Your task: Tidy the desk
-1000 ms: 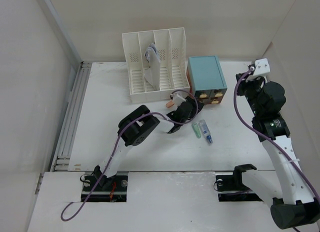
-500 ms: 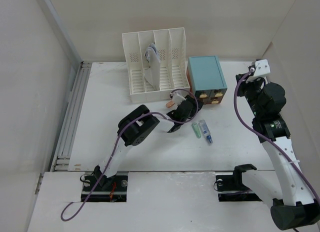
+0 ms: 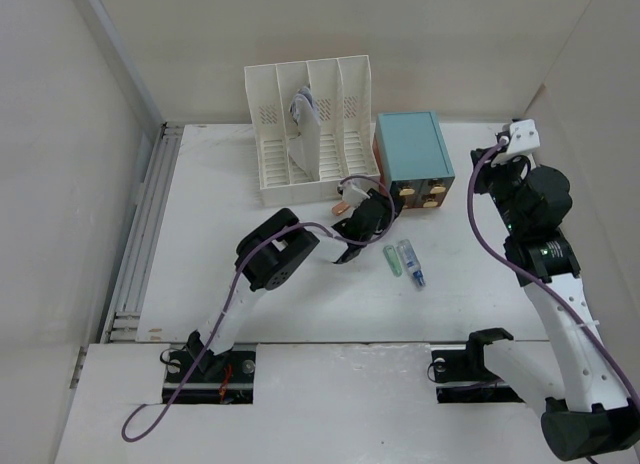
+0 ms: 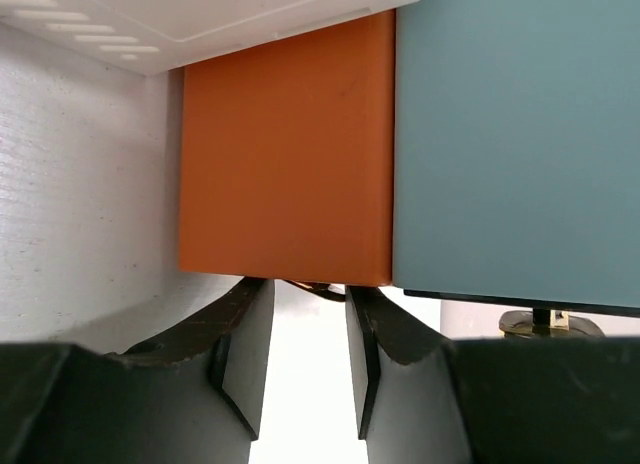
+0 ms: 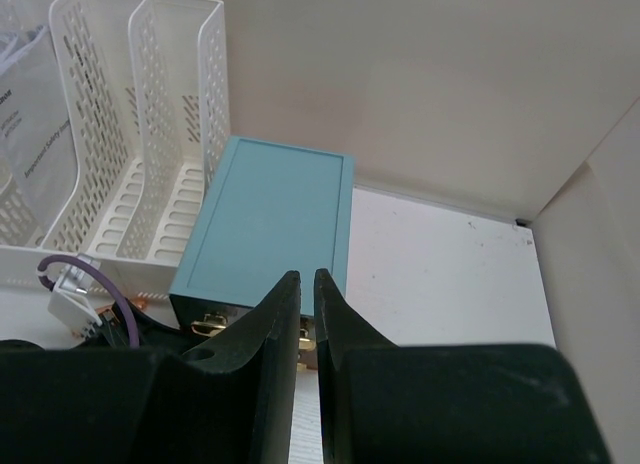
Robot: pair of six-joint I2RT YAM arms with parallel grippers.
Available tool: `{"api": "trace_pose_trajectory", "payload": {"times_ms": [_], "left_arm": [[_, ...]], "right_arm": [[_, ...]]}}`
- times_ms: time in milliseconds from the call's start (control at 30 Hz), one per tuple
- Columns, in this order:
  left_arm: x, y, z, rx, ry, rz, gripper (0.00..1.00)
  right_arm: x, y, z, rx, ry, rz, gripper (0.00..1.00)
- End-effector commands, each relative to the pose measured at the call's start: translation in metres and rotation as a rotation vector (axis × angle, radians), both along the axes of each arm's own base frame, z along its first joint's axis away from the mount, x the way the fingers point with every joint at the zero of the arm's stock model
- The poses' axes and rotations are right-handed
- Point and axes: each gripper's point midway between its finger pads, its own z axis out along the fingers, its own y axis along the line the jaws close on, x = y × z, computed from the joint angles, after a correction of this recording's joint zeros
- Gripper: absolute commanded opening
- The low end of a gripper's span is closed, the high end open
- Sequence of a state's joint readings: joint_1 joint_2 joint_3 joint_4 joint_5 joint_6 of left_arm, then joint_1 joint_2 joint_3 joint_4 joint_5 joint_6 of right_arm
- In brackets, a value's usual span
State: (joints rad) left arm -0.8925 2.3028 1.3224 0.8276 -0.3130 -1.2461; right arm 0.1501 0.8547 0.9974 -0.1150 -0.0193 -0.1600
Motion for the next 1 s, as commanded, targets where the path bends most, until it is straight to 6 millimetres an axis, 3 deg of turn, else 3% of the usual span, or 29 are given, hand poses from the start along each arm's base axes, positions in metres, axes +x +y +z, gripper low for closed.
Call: {"api": "trace_pose_trajectory", "payload": {"times_ms": [0, 600, 767, 833, 967], "left_arm": [[0.008, 0.001, 0.017, -0.041, -0.071, 0.001, 0.16], [-0.079, -0.031, 0.034, -0.089, -0.055, -0.229, 0.18], [-0.09, -0.035, 0.034, -0.069, -0.037, -0.276, 0.18], [-0.095, -0.031, 0.025, -0.06, -0.015, -0.282, 0.18], [-0.107, -0.036, 0.031, -0.064, -0.015, -0.311, 0.21]], "right_arm": [[-0.004, -0.001, 0.02, 0.024, -0.07, 0.003, 0.16], [-0.004, -0.001, 0.02, 0.024, -0.07, 0.003, 0.16], [-0.004, -0.001, 0.02, 0.024, -0.07, 0.003, 0.16], [-0.004, -0.001, 0.02, 0.024, -0.07, 0.003, 0.16], [-0.004, -0.001, 0.02, 0.024, -0.07, 0.003, 0.16]]}}
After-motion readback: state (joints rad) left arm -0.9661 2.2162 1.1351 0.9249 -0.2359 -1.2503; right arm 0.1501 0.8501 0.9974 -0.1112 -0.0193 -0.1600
